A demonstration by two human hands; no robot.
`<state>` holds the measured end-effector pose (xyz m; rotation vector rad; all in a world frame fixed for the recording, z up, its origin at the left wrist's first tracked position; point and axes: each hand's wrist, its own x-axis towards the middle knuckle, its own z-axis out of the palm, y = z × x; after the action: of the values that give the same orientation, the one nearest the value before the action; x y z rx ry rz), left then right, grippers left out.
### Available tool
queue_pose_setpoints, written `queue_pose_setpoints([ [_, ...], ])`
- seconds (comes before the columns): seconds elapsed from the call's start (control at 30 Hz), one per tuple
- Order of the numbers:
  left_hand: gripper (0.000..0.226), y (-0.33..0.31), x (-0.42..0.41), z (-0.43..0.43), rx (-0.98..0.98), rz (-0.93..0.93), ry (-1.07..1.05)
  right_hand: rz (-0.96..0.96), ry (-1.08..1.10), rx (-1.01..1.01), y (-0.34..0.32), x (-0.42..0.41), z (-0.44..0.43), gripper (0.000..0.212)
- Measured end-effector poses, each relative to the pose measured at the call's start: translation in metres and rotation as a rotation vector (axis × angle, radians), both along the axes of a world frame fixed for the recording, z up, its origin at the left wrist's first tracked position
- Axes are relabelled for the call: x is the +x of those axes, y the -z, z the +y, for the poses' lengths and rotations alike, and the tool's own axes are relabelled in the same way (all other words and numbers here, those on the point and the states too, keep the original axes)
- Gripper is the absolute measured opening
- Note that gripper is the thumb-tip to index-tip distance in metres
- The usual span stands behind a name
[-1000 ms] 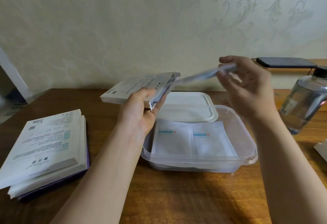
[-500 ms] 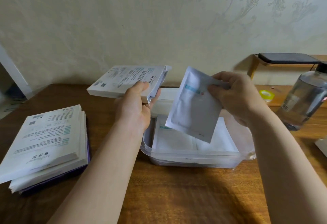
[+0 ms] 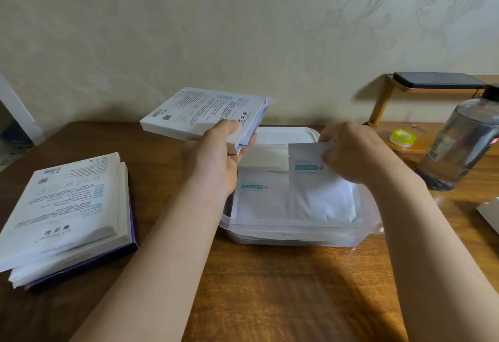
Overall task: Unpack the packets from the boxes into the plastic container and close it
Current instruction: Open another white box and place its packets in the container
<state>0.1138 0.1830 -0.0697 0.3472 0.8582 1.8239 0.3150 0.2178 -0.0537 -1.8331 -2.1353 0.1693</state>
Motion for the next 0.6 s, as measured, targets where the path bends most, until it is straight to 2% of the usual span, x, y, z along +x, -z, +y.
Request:
queue_pose_setpoints([
  [0.07,0.034,0.000,0.001,0.000,0.002,0.011,0.002,-0.120,-0.009,0.036,0.000,-0.004,-0.001,0.040],
  [0.13,0.034,0.001,0.001,0.000,0.008,0.024,0.002,-0.120,-0.076,0.033,-0.002,-0.011,-0.006,0.036],
  [0.2,0.033,0.001,0.001,0.000,0.013,0.037,0.004,-0.106,-0.154,-0.056,-0.003,-0.018,-0.011,0.027],
  [0.23,0.033,0.001,0.001,0.000,0.012,0.041,0.006,-0.124,-0.181,-0.128,-0.002,-0.020,-0.014,0.030],
  [0.37,0.032,0.001,0.001,0.000,0.003,0.032,0.008,-0.310,-0.268,-0.419,0.005,-0.026,-0.020,0.085],
  [0.43,0.032,0.001,0.001,0.000,0.001,0.023,0.008,-0.391,-0.305,-0.507,0.007,-0.028,-0.021,0.096],
  [0.6,0.031,0.001,0.002,-0.001,0.008,0.025,0.010,-0.506,-0.267,-0.507,0.012,-0.026,-0.018,0.079],
])
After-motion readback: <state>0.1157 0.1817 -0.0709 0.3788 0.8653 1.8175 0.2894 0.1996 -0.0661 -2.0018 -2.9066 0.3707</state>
